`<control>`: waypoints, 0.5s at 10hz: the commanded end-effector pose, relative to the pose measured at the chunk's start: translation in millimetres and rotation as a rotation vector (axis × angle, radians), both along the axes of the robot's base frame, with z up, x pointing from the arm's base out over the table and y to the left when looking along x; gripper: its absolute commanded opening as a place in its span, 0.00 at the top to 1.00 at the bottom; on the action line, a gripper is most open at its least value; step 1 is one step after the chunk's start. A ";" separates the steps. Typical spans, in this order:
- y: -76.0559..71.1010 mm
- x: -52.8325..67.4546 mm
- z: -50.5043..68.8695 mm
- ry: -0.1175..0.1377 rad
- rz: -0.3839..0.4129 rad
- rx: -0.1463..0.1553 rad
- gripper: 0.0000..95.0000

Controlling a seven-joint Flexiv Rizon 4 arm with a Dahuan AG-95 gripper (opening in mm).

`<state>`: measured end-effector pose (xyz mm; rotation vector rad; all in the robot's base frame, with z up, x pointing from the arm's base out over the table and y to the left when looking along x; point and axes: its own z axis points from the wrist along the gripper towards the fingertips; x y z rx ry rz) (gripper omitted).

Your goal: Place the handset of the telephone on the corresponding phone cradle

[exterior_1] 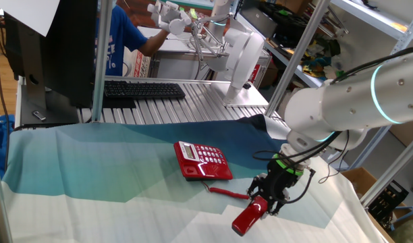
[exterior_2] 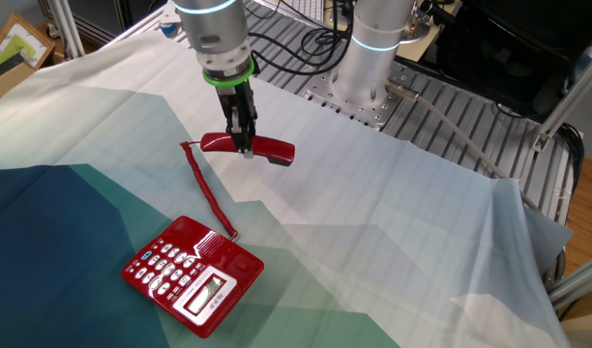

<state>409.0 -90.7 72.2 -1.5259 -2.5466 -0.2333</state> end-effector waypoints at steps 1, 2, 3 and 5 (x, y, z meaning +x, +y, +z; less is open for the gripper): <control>0.5 0.5 -2.0 0.000 0.001 0.001 1.00; 0.7 0.3 -2.2 -0.003 0.010 -0.002 1.00; 0.9 0.3 -2.5 -0.005 0.014 -0.002 1.00; 1.0 0.4 -2.6 -0.004 0.016 -0.002 1.00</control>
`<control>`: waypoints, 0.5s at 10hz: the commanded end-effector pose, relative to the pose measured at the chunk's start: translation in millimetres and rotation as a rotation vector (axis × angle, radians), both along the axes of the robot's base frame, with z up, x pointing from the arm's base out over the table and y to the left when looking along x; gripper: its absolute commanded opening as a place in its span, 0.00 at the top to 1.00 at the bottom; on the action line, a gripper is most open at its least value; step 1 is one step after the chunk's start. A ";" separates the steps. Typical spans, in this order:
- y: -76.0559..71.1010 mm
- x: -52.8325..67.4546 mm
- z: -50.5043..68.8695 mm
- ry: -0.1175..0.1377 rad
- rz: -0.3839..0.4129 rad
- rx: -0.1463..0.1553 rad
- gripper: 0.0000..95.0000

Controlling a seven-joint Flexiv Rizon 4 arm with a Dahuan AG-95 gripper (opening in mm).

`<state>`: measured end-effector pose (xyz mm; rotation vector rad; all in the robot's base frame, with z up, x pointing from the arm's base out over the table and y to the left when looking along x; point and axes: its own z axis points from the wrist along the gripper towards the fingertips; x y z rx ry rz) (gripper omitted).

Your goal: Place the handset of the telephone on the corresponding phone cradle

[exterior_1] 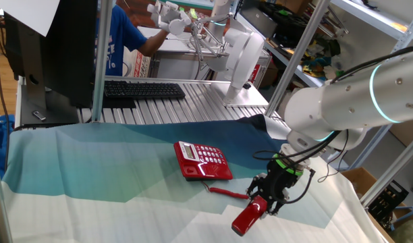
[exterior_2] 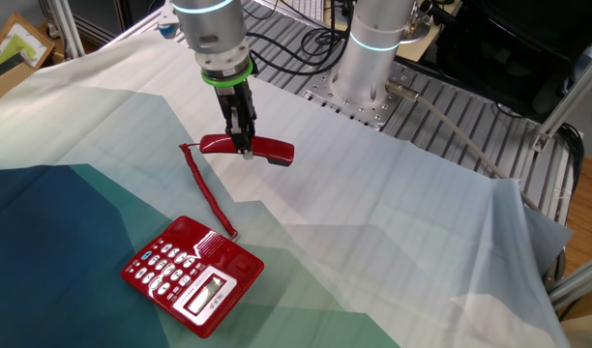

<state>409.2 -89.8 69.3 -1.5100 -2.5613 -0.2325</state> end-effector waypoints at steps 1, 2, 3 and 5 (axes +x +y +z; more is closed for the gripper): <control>0.1 0.2 0.3 0.000 0.003 -0.005 1.00; 0.1 0.2 0.3 0.000 0.001 -0.005 1.00; 0.1 0.2 0.3 0.000 0.006 -0.005 1.00; 0.1 0.2 0.3 -0.005 0.010 -0.003 1.00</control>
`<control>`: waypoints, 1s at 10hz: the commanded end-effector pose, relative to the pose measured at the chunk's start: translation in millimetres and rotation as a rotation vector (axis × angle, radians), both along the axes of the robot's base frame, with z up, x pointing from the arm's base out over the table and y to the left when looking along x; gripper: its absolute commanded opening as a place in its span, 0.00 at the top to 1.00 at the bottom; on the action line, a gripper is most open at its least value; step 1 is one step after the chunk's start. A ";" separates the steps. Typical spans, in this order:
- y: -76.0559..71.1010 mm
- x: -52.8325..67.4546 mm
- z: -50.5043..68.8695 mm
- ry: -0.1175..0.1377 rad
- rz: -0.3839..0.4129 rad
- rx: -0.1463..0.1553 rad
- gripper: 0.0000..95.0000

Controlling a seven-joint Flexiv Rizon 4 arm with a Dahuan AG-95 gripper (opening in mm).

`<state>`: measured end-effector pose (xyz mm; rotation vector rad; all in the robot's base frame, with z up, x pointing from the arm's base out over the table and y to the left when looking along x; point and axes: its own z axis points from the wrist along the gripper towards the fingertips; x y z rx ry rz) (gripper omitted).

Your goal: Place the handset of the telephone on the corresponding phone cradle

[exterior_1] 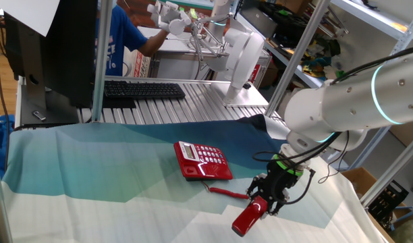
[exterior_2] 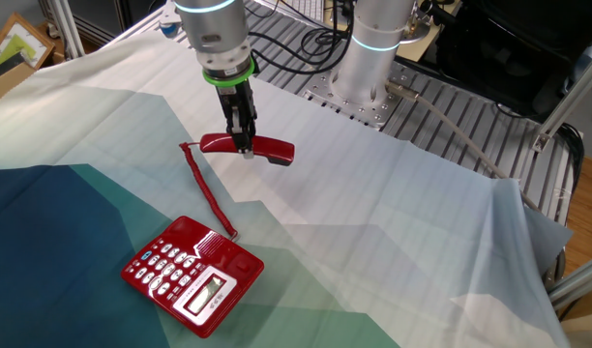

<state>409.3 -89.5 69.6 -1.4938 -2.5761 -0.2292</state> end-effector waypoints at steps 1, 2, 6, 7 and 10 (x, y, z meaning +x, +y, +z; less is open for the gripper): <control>-0.1 0.1 0.0 -0.002 -0.002 0.003 1.00; -0.1 0.1 0.0 -0.007 0.000 0.003 1.00; -0.1 0.1 0.0 -0.021 0.025 -0.002 1.00; -0.1 0.1 0.0 -0.031 0.054 -0.011 1.00; -0.1 0.1 0.0 -0.048 0.077 0.000 1.00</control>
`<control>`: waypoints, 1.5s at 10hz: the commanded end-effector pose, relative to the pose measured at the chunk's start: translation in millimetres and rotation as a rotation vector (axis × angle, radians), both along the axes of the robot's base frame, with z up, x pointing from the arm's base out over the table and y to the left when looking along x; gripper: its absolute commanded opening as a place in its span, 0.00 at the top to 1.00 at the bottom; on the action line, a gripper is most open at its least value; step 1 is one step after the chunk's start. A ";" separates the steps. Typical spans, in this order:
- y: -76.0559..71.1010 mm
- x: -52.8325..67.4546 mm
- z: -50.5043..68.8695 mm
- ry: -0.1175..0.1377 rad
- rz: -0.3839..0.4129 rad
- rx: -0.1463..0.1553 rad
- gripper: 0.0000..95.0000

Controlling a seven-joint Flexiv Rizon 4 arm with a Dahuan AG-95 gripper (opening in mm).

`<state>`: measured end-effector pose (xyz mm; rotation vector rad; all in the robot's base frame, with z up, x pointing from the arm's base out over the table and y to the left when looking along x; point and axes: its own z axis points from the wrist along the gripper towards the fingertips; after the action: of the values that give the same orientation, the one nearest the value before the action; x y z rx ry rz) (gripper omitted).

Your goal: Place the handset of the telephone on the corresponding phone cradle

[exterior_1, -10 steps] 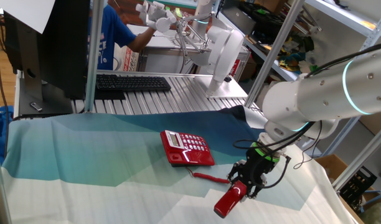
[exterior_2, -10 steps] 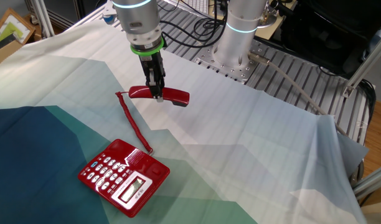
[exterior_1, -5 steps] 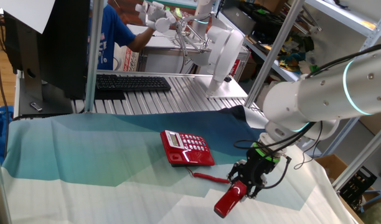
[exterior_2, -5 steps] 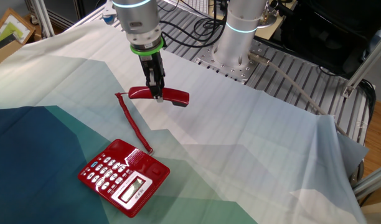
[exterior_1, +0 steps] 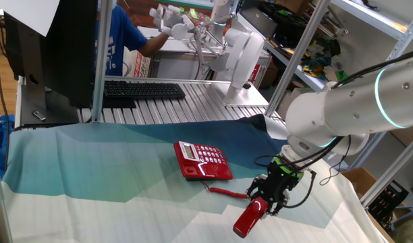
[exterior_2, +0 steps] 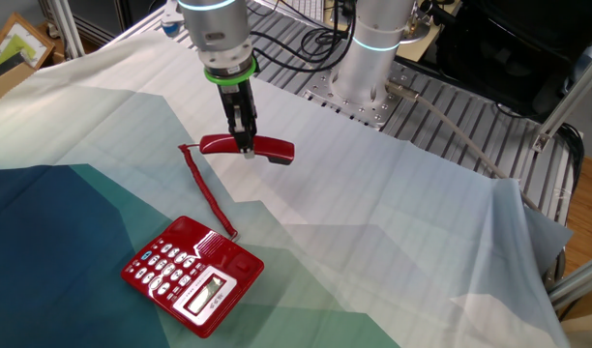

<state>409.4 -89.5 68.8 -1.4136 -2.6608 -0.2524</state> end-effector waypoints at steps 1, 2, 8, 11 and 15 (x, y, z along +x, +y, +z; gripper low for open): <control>-0.2 0.0 0.8 -0.024 0.029 0.010 1.00; -0.2 0.0 0.8 -0.032 0.045 0.010 1.00; -0.2 0.0 0.8 -0.032 0.064 -0.012 1.00; -0.2 0.0 0.8 -0.021 0.079 -0.018 1.00; -0.5 1.9 1.7 -0.007 0.063 -0.010 1.00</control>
<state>413.0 -90.0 70.1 -1.3332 -2.7069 -0.2377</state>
